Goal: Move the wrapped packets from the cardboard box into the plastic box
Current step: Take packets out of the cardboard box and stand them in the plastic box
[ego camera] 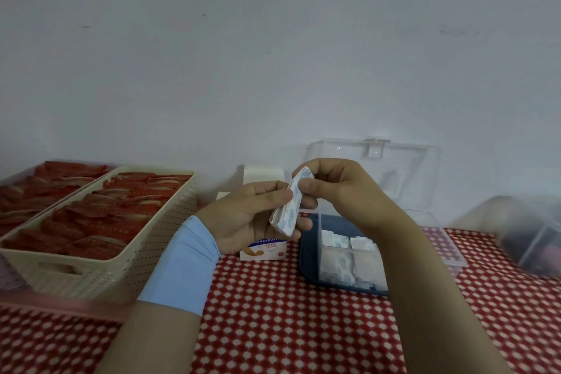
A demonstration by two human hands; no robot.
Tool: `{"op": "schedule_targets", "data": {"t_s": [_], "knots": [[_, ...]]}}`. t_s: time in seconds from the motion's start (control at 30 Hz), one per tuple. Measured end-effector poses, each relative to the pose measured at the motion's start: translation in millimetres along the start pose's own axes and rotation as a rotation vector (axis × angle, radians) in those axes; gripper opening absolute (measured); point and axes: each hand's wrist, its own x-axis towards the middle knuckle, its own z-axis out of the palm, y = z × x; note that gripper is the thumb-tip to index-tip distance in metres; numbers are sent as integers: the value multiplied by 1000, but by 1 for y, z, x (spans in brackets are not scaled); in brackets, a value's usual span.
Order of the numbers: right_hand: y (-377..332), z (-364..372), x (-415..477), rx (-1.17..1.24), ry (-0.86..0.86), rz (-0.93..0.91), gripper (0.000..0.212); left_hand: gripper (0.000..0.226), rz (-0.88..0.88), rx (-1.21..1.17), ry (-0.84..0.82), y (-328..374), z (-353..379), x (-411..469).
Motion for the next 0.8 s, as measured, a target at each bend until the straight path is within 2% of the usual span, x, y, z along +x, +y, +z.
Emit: {"op": "schedule_targets", "data": {"t_s": [0.13,0.33,0.57,0.8], "knots": [[1,-1,-2,-32,61,-3,14,35,-40,14,-60,-1,3,0],[-2,-2,-9,-101,92,27,15,35,-55,-5,-35,-1,8,2],[-7,1,-12,-110,131,20,18,44,-3,13,78,-5,14,7],[-5,-1,-13,-155,175,33,14,42,-43,57,43,-4,15,3]]}}
